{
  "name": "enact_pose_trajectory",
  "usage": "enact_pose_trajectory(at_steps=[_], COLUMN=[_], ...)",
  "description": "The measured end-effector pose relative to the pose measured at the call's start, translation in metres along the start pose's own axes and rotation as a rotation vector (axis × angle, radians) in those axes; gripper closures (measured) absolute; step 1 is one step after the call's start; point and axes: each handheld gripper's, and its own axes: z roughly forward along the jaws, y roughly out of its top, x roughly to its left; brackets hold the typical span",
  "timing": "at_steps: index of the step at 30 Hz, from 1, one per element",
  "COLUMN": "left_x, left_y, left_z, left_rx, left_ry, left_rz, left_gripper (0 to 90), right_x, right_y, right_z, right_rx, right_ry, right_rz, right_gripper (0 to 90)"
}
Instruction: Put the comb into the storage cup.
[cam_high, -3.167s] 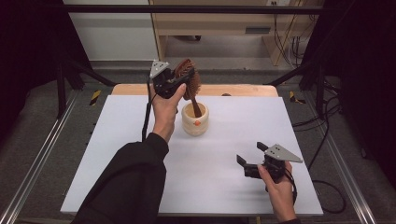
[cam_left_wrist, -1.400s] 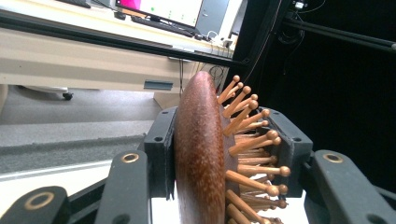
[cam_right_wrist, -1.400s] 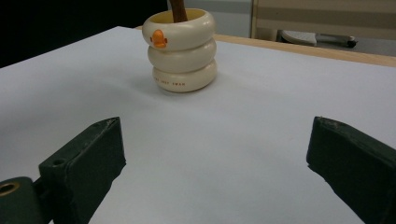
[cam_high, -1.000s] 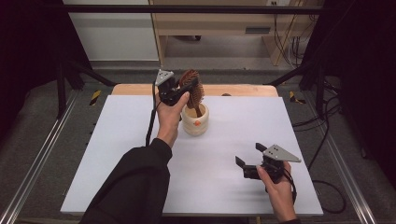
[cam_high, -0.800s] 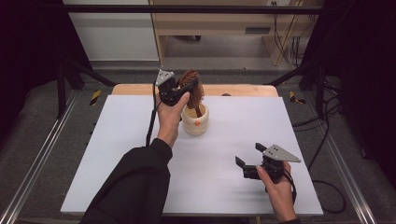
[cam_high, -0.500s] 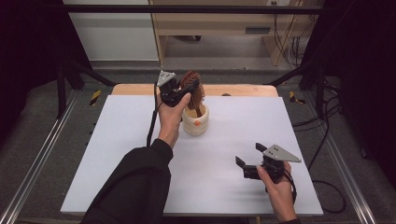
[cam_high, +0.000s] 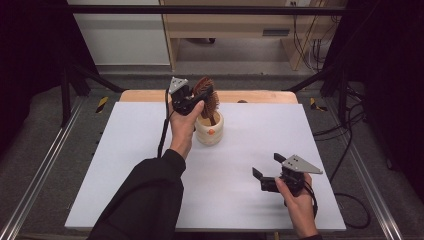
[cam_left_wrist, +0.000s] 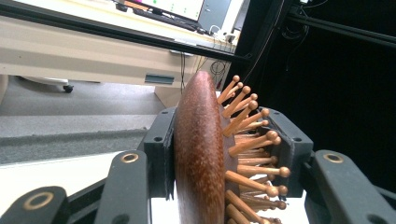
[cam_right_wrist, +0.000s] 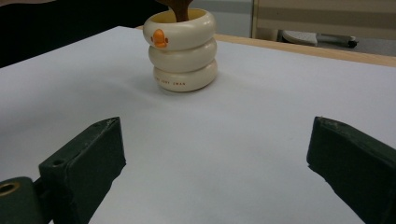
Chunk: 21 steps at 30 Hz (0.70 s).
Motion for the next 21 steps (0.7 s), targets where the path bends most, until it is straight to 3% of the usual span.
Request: enact_pose_trajectory(at_steps=[21], left_x=[0.0031], left_y=[-0.0071], left_z=[0.0009], left_rx=[0.007], left_ry=[0.003], left_rz=[-0.012], left_gripper=[50.4], right_x=[-0.0002], right_y=[0.0001], right_z=[-0.0003], right_rx=[-0.002], right_ry=[0.001], right_rz=[0.002], right_gripper=[4.3])
